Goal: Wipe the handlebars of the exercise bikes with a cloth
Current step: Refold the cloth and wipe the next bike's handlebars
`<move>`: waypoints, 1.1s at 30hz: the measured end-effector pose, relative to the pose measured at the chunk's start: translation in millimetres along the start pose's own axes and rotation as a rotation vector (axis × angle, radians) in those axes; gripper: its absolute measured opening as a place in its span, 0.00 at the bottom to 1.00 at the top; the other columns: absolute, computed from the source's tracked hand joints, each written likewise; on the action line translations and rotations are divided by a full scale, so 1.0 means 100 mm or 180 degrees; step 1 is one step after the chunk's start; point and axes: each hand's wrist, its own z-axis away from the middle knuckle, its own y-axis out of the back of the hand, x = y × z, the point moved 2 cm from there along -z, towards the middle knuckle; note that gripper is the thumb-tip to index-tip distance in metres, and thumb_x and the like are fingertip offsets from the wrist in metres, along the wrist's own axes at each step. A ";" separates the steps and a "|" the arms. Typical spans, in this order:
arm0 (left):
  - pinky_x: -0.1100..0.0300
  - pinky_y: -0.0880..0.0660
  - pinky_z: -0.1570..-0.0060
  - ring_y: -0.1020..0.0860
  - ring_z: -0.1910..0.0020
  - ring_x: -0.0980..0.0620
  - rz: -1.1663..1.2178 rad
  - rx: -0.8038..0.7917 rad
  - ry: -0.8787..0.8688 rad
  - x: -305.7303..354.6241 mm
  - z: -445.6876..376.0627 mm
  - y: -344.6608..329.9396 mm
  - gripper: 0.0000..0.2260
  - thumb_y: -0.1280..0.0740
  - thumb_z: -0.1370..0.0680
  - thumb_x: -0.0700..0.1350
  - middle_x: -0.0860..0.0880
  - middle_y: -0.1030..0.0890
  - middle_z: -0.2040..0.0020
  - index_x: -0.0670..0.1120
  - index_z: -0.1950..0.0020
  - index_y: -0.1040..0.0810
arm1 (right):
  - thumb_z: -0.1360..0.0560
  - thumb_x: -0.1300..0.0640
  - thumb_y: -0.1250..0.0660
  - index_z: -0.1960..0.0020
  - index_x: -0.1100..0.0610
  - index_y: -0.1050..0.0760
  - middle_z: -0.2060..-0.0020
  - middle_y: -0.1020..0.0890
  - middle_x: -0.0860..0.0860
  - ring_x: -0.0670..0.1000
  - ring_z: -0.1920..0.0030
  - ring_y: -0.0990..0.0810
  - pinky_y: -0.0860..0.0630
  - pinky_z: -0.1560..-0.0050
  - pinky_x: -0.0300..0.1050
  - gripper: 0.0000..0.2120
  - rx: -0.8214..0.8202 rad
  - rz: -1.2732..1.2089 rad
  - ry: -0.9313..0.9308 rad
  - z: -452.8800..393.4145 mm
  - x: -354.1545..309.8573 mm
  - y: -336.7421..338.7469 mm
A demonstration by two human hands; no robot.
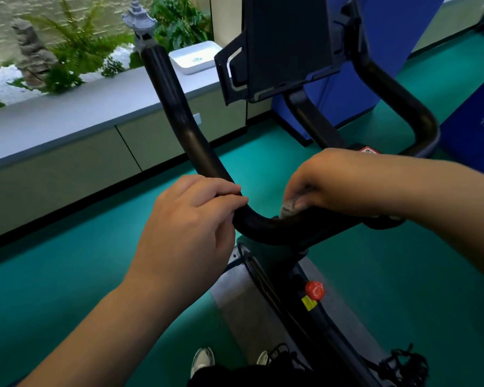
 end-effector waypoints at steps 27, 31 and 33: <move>0.70 0.35 0.38 0.24 0.42 0.54 0.0116 0.0131 0.0537 -0.47 -0.19 0.05 0.13 0.36 0.25 0.39 0.52 0.20 0.42 0.47 0.44 0.18 | 0.28 0.56 0.28 0.57 0.56 0.18 0.58 0.15 0.53 0.51 0.54 0.17 0.22 0.46 0.50 0.03 0.0683 -0.2424 -0.0562 -0.41 -0.27 -0.21; 0.67 0.33 0.38 0.23 0.42 0.53 0.0207 0.0091 0.0409 -0.65 -0.28 0.08 0.13 0.36 0.26 0.39 0.52 0.20 0.41 0.47 0.44 0.18 | 0.28 0.56 0.28 0.60 0.55 0.20 0.59 0.15 0.53 0.51 0.57 0.18 0.23 0.47 0.50 0.04 0.1204 -0.2983 -0.0885 -0.65 -0.37 -0.19; 0.67 0.34 0.37 0.24 0.41 0.53 0.0237 0.0082 0.0316 -0.74 -0.31 0.10 0.14 0.36 0.26 0.39 0.52 0.20 0.41 0.47 0.43 0.18 | 0.27 0.57 0.29 0.61 0.55 0.21 0.59 0.16 0.55 0.50 0.60 0.20 0.22 0.50 0.50 0.05 0.1499 -0.3465 -0.0965 -0.82 -0.46 -0.14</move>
